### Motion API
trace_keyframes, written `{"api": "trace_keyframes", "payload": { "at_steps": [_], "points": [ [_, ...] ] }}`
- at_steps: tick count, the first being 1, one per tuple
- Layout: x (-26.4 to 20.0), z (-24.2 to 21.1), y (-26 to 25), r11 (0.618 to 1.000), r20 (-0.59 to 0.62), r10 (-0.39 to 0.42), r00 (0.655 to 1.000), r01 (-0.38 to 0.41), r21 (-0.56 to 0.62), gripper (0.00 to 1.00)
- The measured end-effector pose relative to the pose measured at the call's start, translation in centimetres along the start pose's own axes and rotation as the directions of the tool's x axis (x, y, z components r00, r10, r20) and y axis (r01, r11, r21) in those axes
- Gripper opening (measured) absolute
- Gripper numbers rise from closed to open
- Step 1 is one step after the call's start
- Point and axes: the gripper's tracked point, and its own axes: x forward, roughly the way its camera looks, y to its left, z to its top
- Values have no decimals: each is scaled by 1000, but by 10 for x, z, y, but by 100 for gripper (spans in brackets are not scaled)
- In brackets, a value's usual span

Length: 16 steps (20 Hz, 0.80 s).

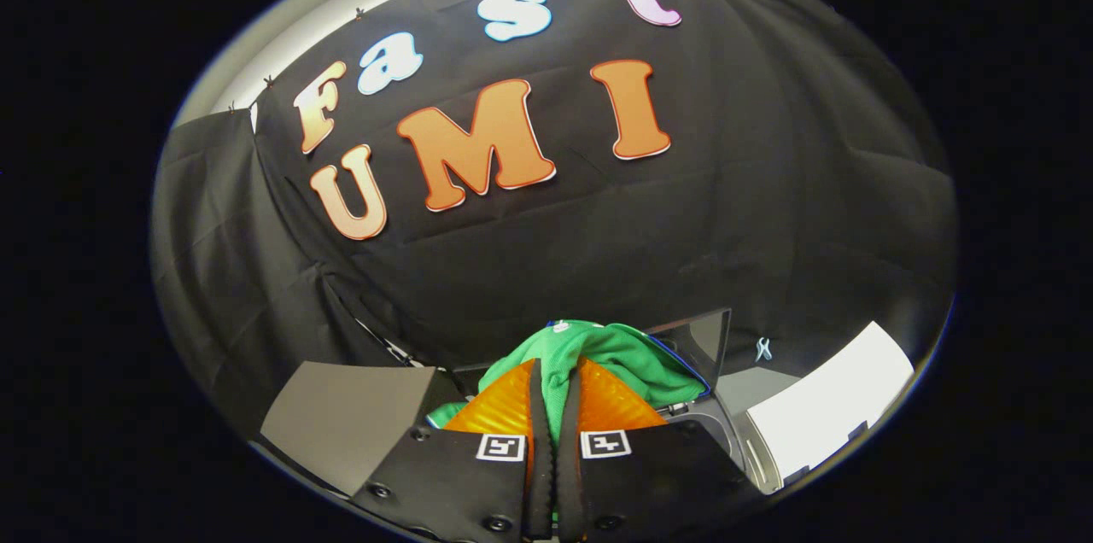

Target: Put the clothes into the washing machine and then close the washing machine lid.

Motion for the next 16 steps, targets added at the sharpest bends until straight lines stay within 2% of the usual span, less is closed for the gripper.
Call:
{"api": "trace_keyframes", "payload": {
  "at_steps": [8,16],
  "points": [
    [25,-55,-44,1000,-94,-1,996,1,3,11],
    [45,-159,-75,999,-273,-48,961,40,-35,10]
  ]
}}
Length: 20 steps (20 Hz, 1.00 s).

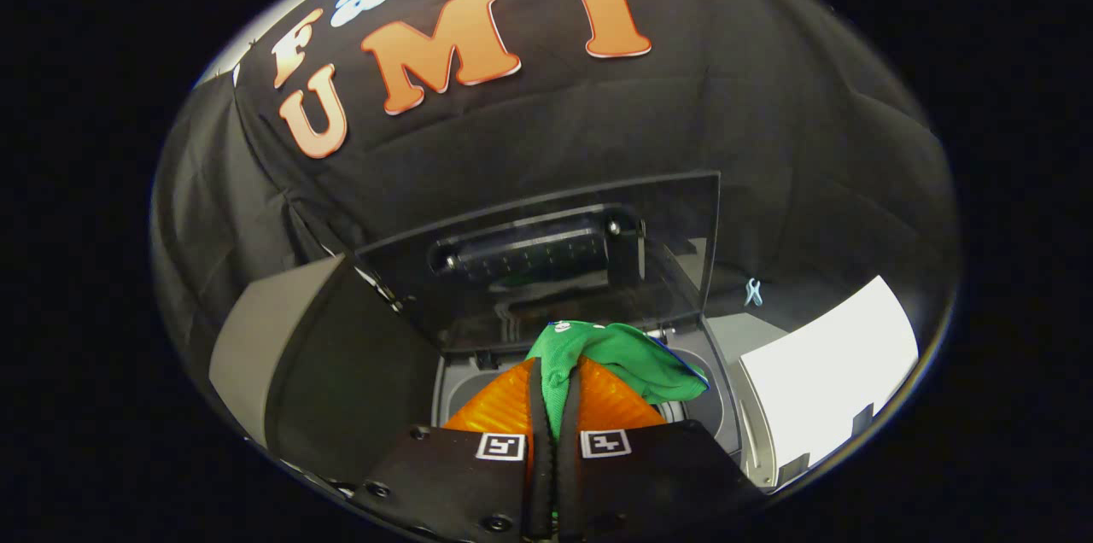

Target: Put the clothes into the washing machine and then close the washing machine lid.

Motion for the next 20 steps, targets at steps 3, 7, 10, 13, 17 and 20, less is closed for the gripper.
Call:
{"api": "trace_keyframes", "payload": {
  "at_steps": [3,7,10,13,17,20],
  "points": [
    [15,-22,-5,1000,-41,-8,999,8,4,10],
    [35,-44,-12,1000,-88,-26,996,27,6,10],
    [49,-64,-17,999,-129,-40,991,42,11,10],
    [65,-89,-23,998,-193,-51,980,54,12,10],
    [85,-123,-25,998,-293,-62,954,66,5,10],
    [93,-137,-24,997,-338,-66,939,71,2,14]
  ]
}}
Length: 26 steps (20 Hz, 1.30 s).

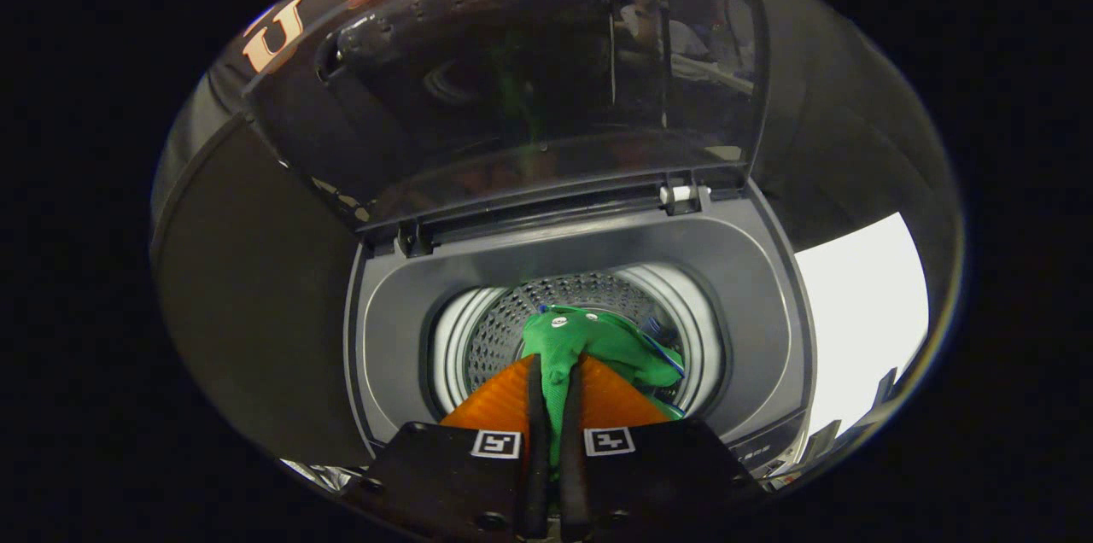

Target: Put the clothes into the washing machine and then close the washing machine lid.

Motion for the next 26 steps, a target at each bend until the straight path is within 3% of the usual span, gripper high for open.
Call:
{"api": "trace_keyframes", "payload": {
  "at_steps": [4,7,11,17,26],
  "points": [
    [7,-2,0,1000,-6,-10,1000,10,13,27],
    [4,2,-1,999,2,-26,1000,26,-21,63],
    [-1,5,1,998,20,-45,999,46,-39,100],
    [-22,17,-3,998,54,-63,997,64,-26,100],
    [-92,87,7,997,195,-46,980,58,-55,100]
  ]
}}
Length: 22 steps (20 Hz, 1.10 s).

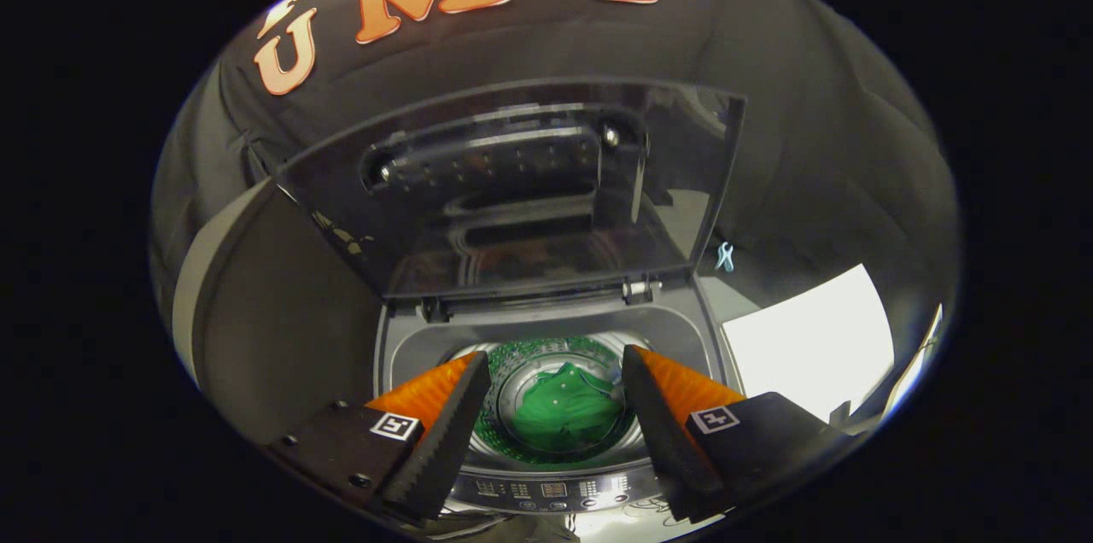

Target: Put the clothes into the washing machine and then close the washing machine lid.

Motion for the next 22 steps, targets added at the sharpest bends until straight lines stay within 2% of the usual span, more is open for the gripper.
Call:
{"api": "trace_keyframes", "payload": {
  "at_steps": [5,9,11,16,22],
  "points": [
    [-38,57,17,1000,95,30,995,-29,-11,100],
    [-67,120,30,999,226,47,973,-40,-37,99],
    [-71,141,33,998,250,46,967,-32,-60,99],
    [-55,184,48,994,284,52,958,-23,-104,99],
    [-2,206,65,993,269,67,961,-37,-116,99]
  ]
}}
